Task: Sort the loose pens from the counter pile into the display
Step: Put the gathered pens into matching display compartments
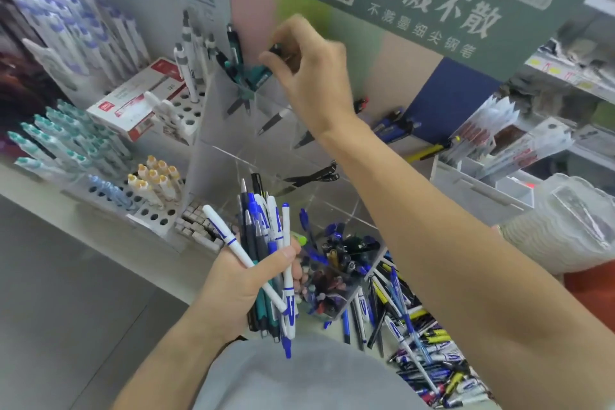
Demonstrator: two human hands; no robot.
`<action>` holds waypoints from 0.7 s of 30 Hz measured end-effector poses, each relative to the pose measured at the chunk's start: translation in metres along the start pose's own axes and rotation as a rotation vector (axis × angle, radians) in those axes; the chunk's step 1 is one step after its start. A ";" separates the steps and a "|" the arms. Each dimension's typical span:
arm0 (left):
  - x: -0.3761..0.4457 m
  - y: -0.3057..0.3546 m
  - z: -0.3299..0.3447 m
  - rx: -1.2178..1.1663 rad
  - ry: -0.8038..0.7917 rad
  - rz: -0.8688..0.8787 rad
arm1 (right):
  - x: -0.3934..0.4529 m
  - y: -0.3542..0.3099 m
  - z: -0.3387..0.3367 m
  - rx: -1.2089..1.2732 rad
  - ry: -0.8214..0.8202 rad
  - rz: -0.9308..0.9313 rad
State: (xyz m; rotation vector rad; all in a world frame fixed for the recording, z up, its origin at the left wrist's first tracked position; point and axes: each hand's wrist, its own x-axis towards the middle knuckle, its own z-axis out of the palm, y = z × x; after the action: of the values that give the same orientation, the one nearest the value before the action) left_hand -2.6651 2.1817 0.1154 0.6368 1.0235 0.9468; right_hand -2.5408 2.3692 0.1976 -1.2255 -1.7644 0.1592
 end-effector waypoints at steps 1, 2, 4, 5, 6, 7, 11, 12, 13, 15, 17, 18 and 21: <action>0.000 0.000 -0.001 -0.005 0.006 0.002 | 0.001 -0.001 0.005 -0.050 -0.043 -0.008; 0.000 0.000 -0.003 -0.010 0.011 0.001 | 0.000 -0.003 0.009 -0.103 -0.099 -0.005; 0.001 0.001 -0.005 -0.024 0.008 -0.003 | -0.006 -0.009 0.015 -0.214 -0.233 0.049; 0.002 0.001 -0.005 -0.033 0.000 -0.002 | -0.008 -0.012 0.018 -0.277 -0.281 0.083; 0.003 0.002 -0.006 -0.038 -0.004 -0.001 | -0.010 -0.015 0.022 -0.338 -0.305 0.109; 0.004 0.002 -0.006 -0.040 -0.004 0.001 | -0.009 -0.018 0.026 -0.390 -0.307 0.119; 0.006 0.006 -0.010 -0.044 -0.009 0.006 | 0.005 -0.018 0.042 -0.284 -0.165 0.047; 0.007 0.007 -0.012 -0.043 -0.009 0.006 | 0.009 -0.017 0.044 -0.230 -0.123 0.013; 0.007 0.008 -0.013 -0.043 -0.006 0.005 | 0.014 -0.016 0.045 -0.194 -0.096 -0.022; 0.009 0.008 -0.017 -0.044 -0.001 0.006 | 0.022 -0.020 0.045 -0.153 -0.101 -0.089; 0.010 0.007 -0.018 -0.044 -0.010 0.003 | 0.030 -0.020 0.044 -0.182 -0.142 -0.130; 0.010 0.007 -0.019 -0.045 -0.011 0.000 | 0.032 -0.018 0.043 -0.215 -0.150 -0.140; 0.011 0.007 -0.019 -0.042 0.001 -0.007 | 0.030 -0.008 0.040 -0.267 -0.136 -0.165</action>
State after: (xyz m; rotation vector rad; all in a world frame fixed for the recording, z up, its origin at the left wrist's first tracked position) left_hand -2.6830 2.1950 0.1084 0.5972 1.0040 0.9607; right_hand -2.5777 2.4037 0.1987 -1.2729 -2.0459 -0.0953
